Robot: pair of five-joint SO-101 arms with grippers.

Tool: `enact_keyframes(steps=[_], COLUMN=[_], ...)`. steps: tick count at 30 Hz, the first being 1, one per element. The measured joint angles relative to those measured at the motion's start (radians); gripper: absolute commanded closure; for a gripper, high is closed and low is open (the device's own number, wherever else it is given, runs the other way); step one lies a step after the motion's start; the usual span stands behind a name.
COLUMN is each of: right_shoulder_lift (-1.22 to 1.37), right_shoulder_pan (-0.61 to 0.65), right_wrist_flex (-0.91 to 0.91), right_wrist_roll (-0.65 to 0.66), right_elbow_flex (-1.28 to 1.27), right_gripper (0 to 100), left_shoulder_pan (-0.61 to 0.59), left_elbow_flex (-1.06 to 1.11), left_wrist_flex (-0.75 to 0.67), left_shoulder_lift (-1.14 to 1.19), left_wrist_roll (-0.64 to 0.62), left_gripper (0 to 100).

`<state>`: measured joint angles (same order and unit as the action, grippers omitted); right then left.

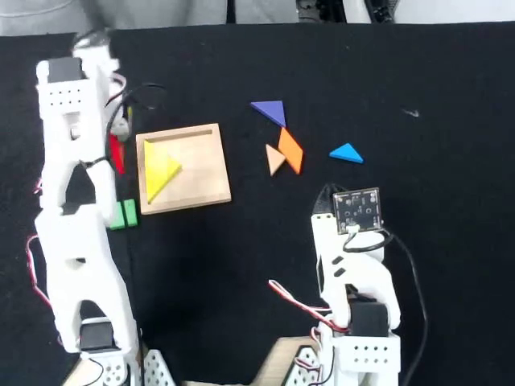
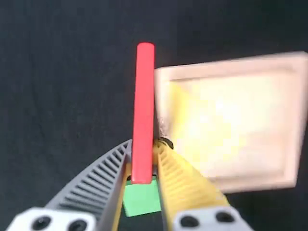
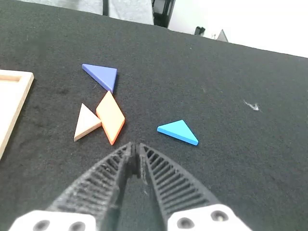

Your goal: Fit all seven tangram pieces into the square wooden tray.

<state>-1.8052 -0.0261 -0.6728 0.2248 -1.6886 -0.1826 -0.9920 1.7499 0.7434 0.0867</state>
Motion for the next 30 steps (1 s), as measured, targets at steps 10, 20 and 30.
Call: enact_keyframes(steps=[10,20,30], right_shoulder_lift=[0.0,0.0,0.0], right_shoulder_pan=[0.0,0.0,0.0], right_wrist_flex=[0.0,0.0,0.0], right_wrist_roll=[0.0,0.006,0.035], right_elbow_flex=[0.0,0.0,0.0], right_gripper=[98.4,98.6,98.6], left_shoulder_pan=[0.302,0.311,0.311], left_elbow_flex=[0.529,0.672,0.672], left_wrist_flex=[0.003,-0.078,-0.104], left_shoulder_lift=[-0.358,-0.353,-0.207], left_wrist_roll=[0.818,1.198,1.237], left_gripper=[97,97,97])
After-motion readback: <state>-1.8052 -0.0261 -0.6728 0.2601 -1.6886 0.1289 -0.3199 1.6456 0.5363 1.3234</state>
